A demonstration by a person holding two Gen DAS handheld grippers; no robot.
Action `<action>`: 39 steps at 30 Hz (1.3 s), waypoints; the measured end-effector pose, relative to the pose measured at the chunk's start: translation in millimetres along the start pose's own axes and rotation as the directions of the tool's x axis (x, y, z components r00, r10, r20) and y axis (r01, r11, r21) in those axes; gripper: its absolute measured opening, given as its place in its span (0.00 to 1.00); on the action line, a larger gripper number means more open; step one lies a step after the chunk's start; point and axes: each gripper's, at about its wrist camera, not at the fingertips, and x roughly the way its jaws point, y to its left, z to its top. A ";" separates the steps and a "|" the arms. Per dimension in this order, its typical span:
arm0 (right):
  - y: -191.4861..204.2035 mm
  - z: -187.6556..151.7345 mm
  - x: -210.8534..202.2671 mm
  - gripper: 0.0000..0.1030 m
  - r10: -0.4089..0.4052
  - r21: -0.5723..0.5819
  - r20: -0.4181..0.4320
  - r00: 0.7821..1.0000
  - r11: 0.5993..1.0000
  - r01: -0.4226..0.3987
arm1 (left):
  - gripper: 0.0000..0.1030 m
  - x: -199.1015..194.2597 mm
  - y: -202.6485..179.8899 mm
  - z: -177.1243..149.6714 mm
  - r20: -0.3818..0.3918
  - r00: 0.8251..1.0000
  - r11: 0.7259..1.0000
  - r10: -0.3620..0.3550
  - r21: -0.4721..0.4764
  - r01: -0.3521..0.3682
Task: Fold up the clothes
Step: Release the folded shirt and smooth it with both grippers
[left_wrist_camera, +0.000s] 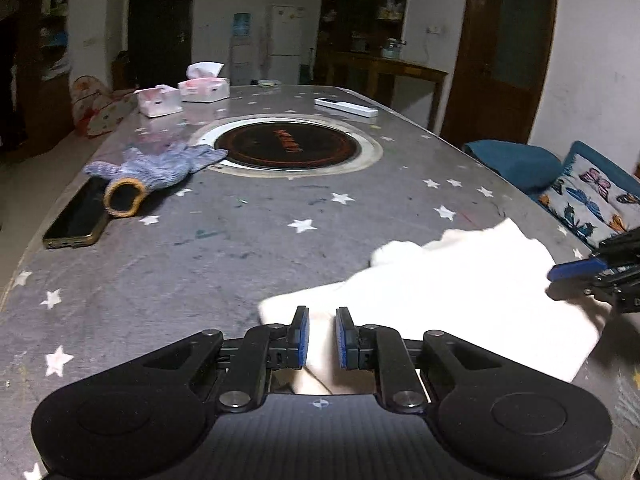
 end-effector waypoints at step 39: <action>-6.0 0.2 -2.5 0.16 0.016 -0.007 0.009 1.000 1.000 -0.016 | 0.17 -23.5 -37.3 -28.3 -0.061 0.989 0.989 -0.137 0.040 0.140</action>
